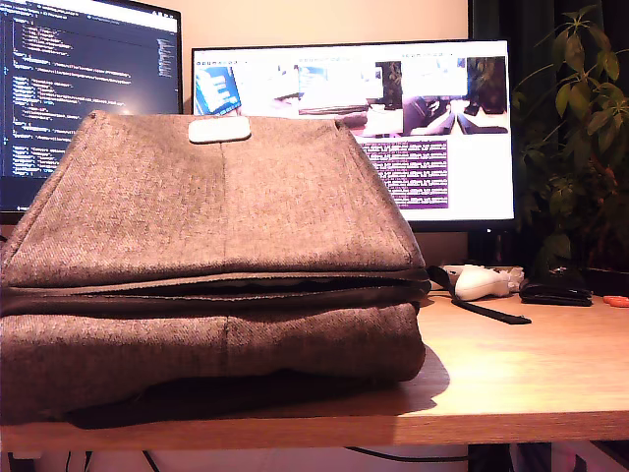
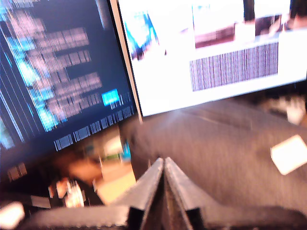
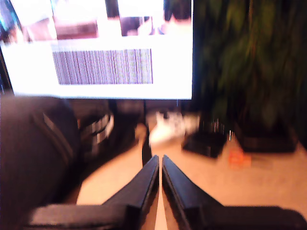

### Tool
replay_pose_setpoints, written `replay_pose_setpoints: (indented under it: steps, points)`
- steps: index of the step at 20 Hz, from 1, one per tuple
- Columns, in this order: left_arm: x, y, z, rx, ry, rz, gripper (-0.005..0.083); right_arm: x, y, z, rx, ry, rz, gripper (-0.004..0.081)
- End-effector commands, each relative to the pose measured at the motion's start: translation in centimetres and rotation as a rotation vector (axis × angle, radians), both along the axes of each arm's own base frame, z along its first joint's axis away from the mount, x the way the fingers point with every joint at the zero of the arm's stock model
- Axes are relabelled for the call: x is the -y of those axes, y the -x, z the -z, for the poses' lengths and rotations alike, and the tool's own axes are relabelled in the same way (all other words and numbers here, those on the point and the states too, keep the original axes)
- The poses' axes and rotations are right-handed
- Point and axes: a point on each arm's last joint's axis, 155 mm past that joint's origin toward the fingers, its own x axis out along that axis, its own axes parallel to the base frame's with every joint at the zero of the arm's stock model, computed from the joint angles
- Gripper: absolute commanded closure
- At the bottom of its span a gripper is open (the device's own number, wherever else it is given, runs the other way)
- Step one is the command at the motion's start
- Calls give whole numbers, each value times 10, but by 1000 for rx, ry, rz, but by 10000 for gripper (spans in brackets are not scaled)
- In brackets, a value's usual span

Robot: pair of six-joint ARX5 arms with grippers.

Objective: Pack the pair of socks inside the grey Google backpack

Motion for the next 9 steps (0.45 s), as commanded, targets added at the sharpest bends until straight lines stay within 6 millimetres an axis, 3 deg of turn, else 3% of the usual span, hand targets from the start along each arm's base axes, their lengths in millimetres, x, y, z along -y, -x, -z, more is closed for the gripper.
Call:
replay_pose_setpoints:
  steps: [1,9]
  points:
    - [0,-2,17,-55,-2,-2,797,1,1,17,-62,-7,3,783]
    - [-2,13,69,-270,-30,-2,797,-1,22,81,-332,-24,4,783]
